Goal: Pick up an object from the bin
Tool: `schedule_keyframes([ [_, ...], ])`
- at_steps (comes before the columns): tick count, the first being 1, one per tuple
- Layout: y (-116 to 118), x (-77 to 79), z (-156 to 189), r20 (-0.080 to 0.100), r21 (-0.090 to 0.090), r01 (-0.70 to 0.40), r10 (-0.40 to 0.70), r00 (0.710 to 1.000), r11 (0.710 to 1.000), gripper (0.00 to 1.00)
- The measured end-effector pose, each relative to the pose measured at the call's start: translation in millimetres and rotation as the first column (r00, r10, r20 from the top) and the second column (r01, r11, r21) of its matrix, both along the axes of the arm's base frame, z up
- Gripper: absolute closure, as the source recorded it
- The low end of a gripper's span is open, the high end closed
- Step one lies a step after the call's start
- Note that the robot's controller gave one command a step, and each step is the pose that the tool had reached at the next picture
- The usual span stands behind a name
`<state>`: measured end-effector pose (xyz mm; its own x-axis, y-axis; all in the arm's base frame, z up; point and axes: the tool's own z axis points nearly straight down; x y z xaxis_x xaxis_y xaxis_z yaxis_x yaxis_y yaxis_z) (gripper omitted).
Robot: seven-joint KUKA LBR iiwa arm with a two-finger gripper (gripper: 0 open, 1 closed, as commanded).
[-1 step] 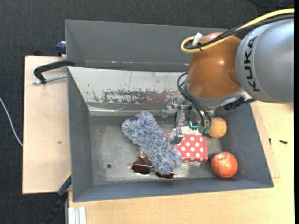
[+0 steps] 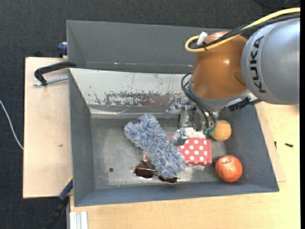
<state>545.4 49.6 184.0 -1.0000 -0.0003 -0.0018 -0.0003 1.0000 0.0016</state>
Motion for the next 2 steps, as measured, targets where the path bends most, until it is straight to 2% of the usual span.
schedule_keyframes([
  [1, -1, 3.8, -60, 0.004, 0.001, 0.074, -0.074, 0.997, 0.997, 0.00],
  [2, -6, 8.0, -85, 0.009, 0.001, 0.162, -0.162, 0.987, 0.987, 0.00],
])
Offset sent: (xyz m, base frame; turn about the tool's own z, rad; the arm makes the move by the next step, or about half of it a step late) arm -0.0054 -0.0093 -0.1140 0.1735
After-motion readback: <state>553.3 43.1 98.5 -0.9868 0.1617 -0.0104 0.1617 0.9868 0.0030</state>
